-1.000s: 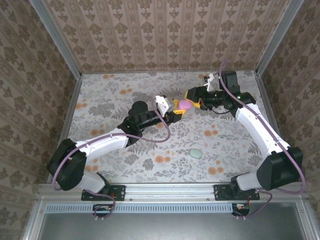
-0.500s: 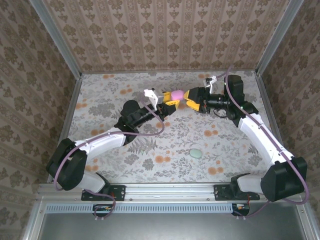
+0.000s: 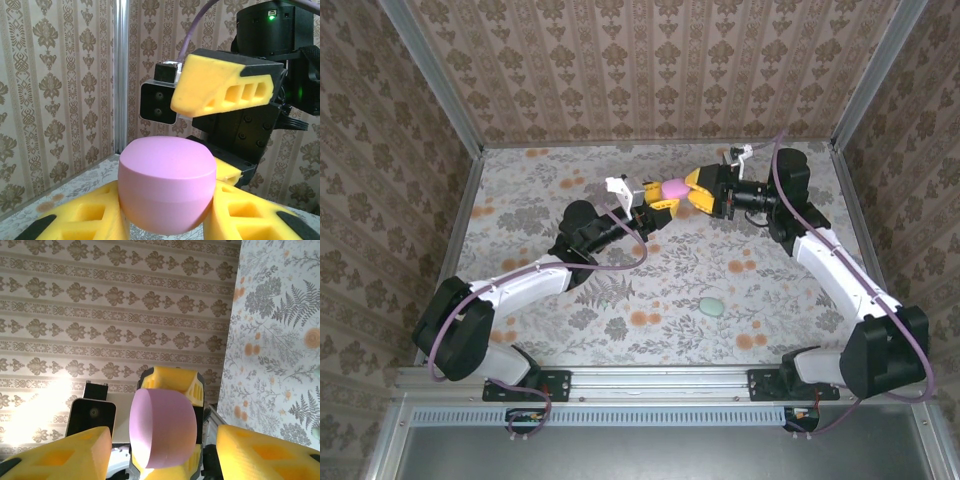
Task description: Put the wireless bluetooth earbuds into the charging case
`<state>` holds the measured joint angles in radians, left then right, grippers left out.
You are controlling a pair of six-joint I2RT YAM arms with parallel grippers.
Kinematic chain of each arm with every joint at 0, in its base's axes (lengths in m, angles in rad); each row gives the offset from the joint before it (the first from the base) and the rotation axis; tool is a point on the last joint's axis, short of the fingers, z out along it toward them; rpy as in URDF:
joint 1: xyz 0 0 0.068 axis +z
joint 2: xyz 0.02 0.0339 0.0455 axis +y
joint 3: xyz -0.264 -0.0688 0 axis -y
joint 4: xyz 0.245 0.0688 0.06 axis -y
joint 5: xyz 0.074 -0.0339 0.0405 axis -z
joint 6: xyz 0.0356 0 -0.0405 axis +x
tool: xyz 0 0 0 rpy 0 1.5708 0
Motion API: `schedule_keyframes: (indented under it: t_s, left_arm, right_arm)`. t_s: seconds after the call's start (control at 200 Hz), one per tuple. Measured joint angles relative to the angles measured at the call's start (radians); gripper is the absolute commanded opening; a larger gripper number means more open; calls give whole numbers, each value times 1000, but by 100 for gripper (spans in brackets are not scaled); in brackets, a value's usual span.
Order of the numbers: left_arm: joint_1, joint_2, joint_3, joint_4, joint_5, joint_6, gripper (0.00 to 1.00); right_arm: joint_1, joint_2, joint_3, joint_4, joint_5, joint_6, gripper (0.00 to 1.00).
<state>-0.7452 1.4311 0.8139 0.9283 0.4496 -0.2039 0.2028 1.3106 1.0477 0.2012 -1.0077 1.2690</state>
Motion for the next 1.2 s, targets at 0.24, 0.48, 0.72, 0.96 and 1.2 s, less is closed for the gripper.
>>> schedule_keyframes:
  t_s: [0.24,0.48,0.72,0.96,1.2]
  left_arm:
    - [0,0,0,0,0,0,35]
    - [0,18,0,0,0,-3,35]
    - [0,22,0,0,0,-2,35]
    - [0,22,0,-25,-6,7,55]
    - [-1,19,0,-85,-46,41,72]
  right_arm:
    - [20,40,0,36,-21,29,51]
    - [35,49,0,43,-43,41,44]
    - [38,53,0,43,-56,40,29]
    - [38,53,10,-18,-42,-32,25]
    - [31,52,10,-79,31,-106,23]
